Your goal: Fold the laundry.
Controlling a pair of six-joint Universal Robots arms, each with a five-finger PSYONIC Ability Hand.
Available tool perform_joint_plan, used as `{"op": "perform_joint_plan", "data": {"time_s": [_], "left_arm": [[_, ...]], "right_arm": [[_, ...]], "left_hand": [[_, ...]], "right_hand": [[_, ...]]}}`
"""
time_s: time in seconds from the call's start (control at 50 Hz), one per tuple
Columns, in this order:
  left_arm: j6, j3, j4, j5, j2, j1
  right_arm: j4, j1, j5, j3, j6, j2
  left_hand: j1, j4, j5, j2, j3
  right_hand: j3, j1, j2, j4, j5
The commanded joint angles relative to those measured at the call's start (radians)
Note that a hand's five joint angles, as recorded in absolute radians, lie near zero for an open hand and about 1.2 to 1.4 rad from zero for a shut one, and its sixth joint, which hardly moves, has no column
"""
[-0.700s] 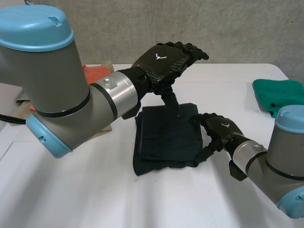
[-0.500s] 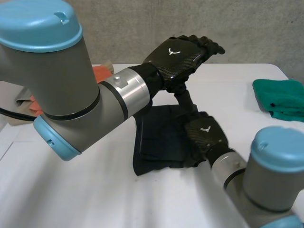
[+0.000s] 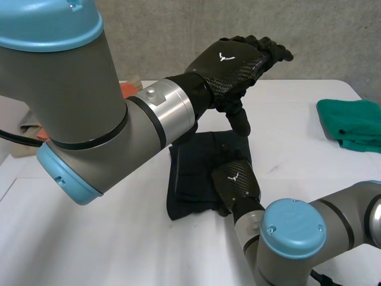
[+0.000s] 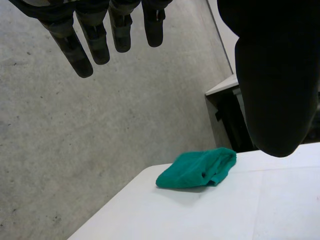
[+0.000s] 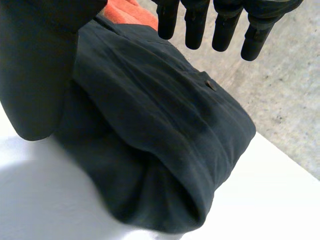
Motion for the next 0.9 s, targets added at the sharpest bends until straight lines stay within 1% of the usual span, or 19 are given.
{"op": "perform_joint_plan", "data": {"time_s": [0.02, 0.04, 0.12, 0.14, 0.18, 0.2, 0.22, 0.32, 0.42, 0.48, 0.66, 0.68, 0.74, 0.76, 0.8, 0.82, 0.88, 0.9], "left_arm": [[-0.002, -0.008, 0.0, 0.001, -0.001, 0.006], [-0.002, -0.009, 0.0, 0.001, -0.001, 0.008], [-0.002, -0.012, 0.0, 0.001, 0.002, 0.012], [-0.002, -0.012, 0.0, 0.001, 0.004, 0.014], [-0.004, -0.012, 0.0, 0.001, 0.005, 0.017], [-0.004, -0.014, 0.0, 0.001, 0.008, 0.018], [-0.004, -0.014, 0.0, 0.001, 0.01, 0.02], [-0.008, -0.018, 0.002, 0.001, 0.017, 0.027], [-0.016, -0.017, 0.002, 0.002, 0.027, 0.038], [-0.016, -0.011, 0.0, 0.002, 0.036, 0.043], [-0.033, 0.019, 0.005, 0.005, 0.085, 0.046], [-0.039, 0.025, 0.006, 0.005, 0.094, 0.046], [-0.05, 0.035, 0.006, 0.005, 0.102, 0.046], [-0.056, 0.043, 0.006, 0.005, 0.105, 0.046], [-0.06, 0.048, 0.005, 0.004, 0.106, 0.046], [-0.065, 0.052, 0.002, 0.005, 0.106, 0.046], [-0.07, 0.052, 0.002, 0.004, 0.106, 0.043], [-0.071, 0.049, 0.002, 0.004, 0.105, 0.043]], "right_arm": [[-0.073, -0.014, 0.002, -0.035, -0.067, 0.061], [-0.083, -0.017, 0.002, -0.038, -0.075, 0.066], [-0.139, -0.034, 0.0, -0.056, -0.103, 0.075], [-0.167, -0.042, -0.003, -0.062, -0.106, 0.077], [-0.195, -0.051, -0.006, -0.074, -0.11, 0.08], [-0.216, -0.06, -0.015, -0.097, -0.11, 0.089], [-0.225, -0.065, -0.018, -0.11, -0.11, 0.097], [-0.218, -0.094, -0.06, -0.195, -0.101, 0.146], [-0.198, -0.131, -0.103, -0.295, -0.075, 0.147], [-0.193, -0.174, -0.121, -0.399, -0.041, 0.144], [-0.08, -0.376, -0.136, -0.751, 0.031, 0.169], [-0.055, -0.414, -0.144, -0.813, 0.058, 0.181], [-0.026, -0.474, -0.167, -0.904, 0.1, 0.205], [-0.011, -0.515, -0.19, -0.957, 0.121, 0.227], [0.002, -0.554, -0.219, -1.007, 0.141, 0.256], [0.012, -0.594, -0.253, -1.051, 0.152, 0.286], [0.022, -0.648, -0.311, -1.104, 0.16, 0.339], [0.022, -0.684, -0.352, -1.127, 0.164, 0.375]], "left_hand": [[-0.016, -0.022, -0.048, -0.021, -0.033], [-0.016, -0.022, -0.048, -0.021, -0.033], [-0.016, -0.022, -0.048, -0.021, -0.033], [-0.016, -0.022, -0.048, -0.021, -0.033], [-0.016, -0.022, -0.048, -0.021, -0.033], [-0.016, -0.022, -0.048, -0.021, -0.033], [-0.016, -0.022, -0.048, -0.021, -0.033], [-0.016, -0.022, -0.048, -0.021, -0.033], [-0.016, -0.022, -0.048, -0.021, -0.033], [-0.016, -0.022, -0.048, -0.021, -0.033], [-0.016, -0.022, -0.048, -0.021, -0.033], [-0.016, -0.022, -0.048, -0.021, -0.033], [-0.016, -0.022, -0.048, -0.021, -0.033], [-0.016, -0.022, -0.048, -0.021, -0.033], [-0.016, -0.022, -0.048, -0.021, -0.033], [-0.016, -0.022, -0.048, -0.021, -0.033], [-0.016, -0.022, -0.048, -0.021, -0.033], [-0.016, -0.022, -0.048, -0.021, -0.033]], "right_hand": [[0.22, 0.204, 0.223, 0.216, 0.205], [0.276, 0.26, 0.279, 0.272, 0.261], [0.716, 0.7, 0.719, 0.711, 0.7], [0.862, 0.846, 0.865, 0.858, 0.847], [0.951, 0.935, 0.954, 0.947, 0.936], [1.126, 1.11, 1.129, 1.122, 1.111], [1.189, 1.173, 1.192, 1.185, 1.174], [1.19, 1.174, 1.193, 1.186, 1.175], [1.19, 1.174, 1.193, 1.186, 1.175], [1.19, 1.174, 1.193, 1.186, 1.175], [1.19, 1.174, 1.193, 1.186, 1.175], [1.19, 1.174, 1.193, 1.186, 1.175], [1.19, 1.174, 1.193, 1.186, 1.175], [1.19, 1.174, 1.193, 1.186, 1.175], [1.19, 1.174, 1.193, 1.186, 1.175], [1.19, 1.174, 1.193, 1.186, 1.175], [1.19, 1.174, 1.193, 1.186, 1.175], [1.19, 1.174, 1.193, 1.186, 1.175]]}}
